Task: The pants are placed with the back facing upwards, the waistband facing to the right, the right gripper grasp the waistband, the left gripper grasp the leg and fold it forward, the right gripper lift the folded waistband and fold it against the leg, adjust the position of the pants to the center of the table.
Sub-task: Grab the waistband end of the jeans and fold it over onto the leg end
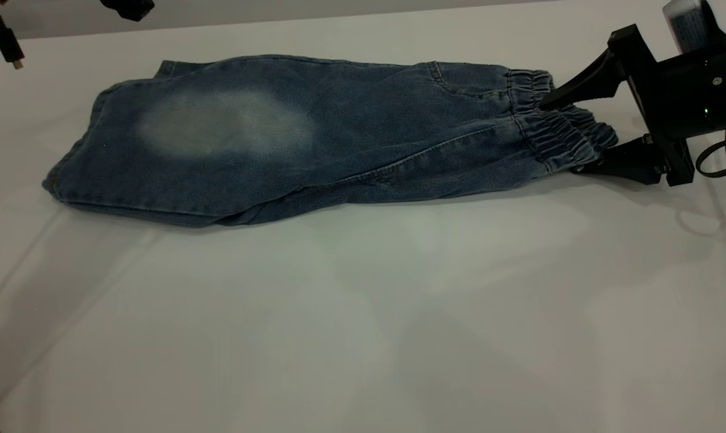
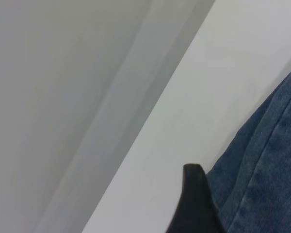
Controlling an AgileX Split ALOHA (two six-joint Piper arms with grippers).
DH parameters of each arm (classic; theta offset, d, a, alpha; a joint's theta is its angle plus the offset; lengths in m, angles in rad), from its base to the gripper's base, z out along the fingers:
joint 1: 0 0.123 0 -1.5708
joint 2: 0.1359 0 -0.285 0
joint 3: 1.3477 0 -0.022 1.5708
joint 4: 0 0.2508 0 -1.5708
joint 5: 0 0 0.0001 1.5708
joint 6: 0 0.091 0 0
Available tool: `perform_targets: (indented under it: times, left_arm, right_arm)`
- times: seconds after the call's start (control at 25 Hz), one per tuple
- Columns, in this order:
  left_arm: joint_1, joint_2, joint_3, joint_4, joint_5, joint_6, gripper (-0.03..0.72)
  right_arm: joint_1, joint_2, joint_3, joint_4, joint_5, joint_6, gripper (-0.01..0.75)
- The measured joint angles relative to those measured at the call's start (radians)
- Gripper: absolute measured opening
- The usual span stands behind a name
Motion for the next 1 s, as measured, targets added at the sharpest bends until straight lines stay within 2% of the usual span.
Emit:
perform_targets:
  times: [0.16,0.32,0.4,0.6,0.64,1.0]
  left_arm:
    - [0.000,0.000,0.000,0.000,0.003,0.000,0.467]
    - [-0.019,0.000,0.000,0.000,0.013,-0.001,0.467]
    - [-0.041,0.000,0.000,0.000,0.015,-0.001,0.467]
    - [-0.094,0.021,0.000,0.000,-0.028,-0.002,0.467]
    - [-0.105,0.030,0.000,0.000,-0.036,-0.002,0.467]
    - [-0.198,0.151,0.000,0.001,-0.125,-0.002,0.467]
  right_arm:
    - [0.000,0.000,0.000,-0.001,-0.012,-0.002,0.563]
    - [0.000,0.000,0.000,-0.002,-0.025,-0.002,0.477]
    - [0.000,0.000,0.000,-0.004,-0.037,-0.002,0.398]
    - [0.000,0.001,0.001,-0.006,-0.035,0.000,0.122]
    - [0.000,0.001,0.001,-0.006,-0.032,0.000,0.090]
    - [-0.001,0.001,0.001,-0.003,0.005,-0.023,0.090]
